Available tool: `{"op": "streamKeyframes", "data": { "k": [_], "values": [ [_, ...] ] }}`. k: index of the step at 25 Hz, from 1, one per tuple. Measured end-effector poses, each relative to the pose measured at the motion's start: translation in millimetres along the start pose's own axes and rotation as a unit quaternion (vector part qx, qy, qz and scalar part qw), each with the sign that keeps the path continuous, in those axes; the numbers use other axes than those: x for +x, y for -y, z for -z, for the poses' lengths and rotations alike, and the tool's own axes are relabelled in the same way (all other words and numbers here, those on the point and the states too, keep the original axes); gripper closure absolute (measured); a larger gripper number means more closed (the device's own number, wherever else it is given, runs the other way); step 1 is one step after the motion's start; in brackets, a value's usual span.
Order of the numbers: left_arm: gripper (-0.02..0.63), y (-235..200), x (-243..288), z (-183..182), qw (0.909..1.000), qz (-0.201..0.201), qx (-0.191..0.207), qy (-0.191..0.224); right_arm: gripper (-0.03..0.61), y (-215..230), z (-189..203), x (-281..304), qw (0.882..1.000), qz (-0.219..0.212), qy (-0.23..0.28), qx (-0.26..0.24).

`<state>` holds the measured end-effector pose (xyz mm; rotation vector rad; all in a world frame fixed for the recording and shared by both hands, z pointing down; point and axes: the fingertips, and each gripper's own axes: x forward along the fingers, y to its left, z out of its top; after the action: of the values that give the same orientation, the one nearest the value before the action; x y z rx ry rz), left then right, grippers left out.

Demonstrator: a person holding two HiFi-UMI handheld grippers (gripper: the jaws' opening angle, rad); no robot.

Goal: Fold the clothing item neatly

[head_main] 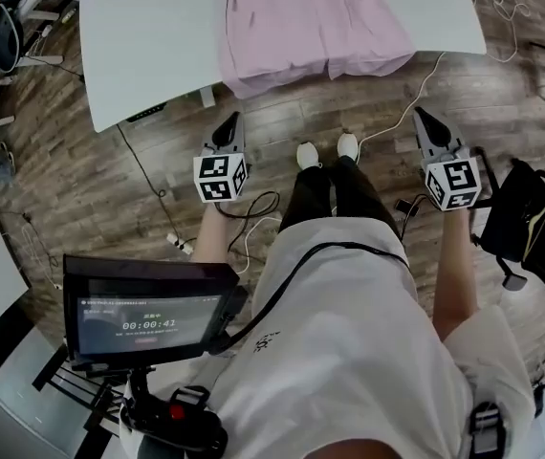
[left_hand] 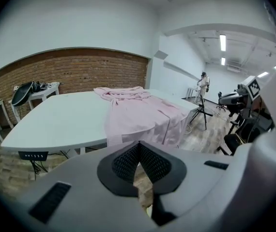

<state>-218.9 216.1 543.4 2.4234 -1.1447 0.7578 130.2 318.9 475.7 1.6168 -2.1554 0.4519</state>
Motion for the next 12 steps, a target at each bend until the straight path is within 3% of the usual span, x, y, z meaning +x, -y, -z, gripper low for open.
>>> {"op": "streamKeyframes", "data": {
  "k": [6,12],
  "values": [
    [0.611,12.9,-5.0,29.8,0.9992,-0.017,-0.03,-0.019,0.575,-2.8,32.2,-7.1,0.999,-0.018,-0.038,-0.019],
    [0.611,36.1,-9.2,58.0,0.998,-0.045,-0.025,-0.037,0.575,9.4,52.7,0.7,0.998,-0.053,-0.034,-0.027]
  ]
}}
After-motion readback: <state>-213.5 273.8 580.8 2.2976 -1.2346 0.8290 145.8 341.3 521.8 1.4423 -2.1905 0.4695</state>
